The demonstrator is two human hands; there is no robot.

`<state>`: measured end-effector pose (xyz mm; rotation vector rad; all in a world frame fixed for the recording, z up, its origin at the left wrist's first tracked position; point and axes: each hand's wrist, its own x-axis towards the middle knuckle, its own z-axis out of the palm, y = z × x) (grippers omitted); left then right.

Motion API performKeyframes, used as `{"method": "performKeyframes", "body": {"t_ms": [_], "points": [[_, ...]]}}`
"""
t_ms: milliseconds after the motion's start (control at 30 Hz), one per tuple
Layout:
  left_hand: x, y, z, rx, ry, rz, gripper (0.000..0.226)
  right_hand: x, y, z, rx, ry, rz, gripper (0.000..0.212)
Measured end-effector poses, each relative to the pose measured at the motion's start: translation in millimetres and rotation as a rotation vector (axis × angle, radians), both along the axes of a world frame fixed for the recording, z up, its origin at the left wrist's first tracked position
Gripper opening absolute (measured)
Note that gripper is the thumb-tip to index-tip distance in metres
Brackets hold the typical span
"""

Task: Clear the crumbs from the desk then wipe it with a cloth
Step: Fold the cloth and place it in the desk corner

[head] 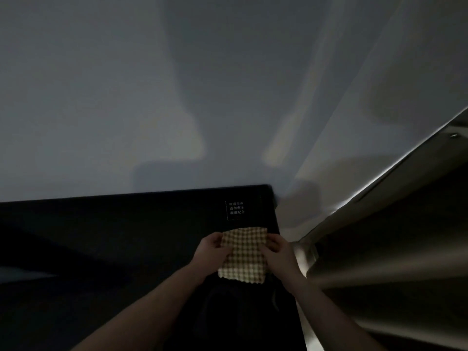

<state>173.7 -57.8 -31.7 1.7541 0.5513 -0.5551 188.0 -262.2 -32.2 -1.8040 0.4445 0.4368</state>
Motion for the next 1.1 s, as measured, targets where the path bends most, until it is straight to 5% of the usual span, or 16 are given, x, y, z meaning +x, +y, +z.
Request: {"method": "performKeyframes", "body": {"t_ms": [267,467,600,767,1100], "points": [[65.1,-13.5,-13.5,0.217,-0.037,-0.077,0.049,67.8,8.7,-35.3,-0.135,0.018,0.102,0.033],[126.0,-12.7,-13.8,0.32,-0.127,-0.093,0.059,133.4,7.2,-48.9,-0.221,-0.086,0.26,0.065],[123.3,-13.0,-32.3,0.64,-0.164,-0.591,0.07,130.5,-0.7,-89.6,-0.465,-0.115,0.65,0.074],[106.6,-17.1,-66.8,0.725,-0.111,-0.973,0.078,97.8,-0.7,-106.6,-0.702,-0.129,0.834,0.064],[132.3,-25.7,-83.1,0.75,-0.119,-1.024,0.067,127.8,2.2,-116.3,-0.787,-0.148,0.845,0.062]]}}
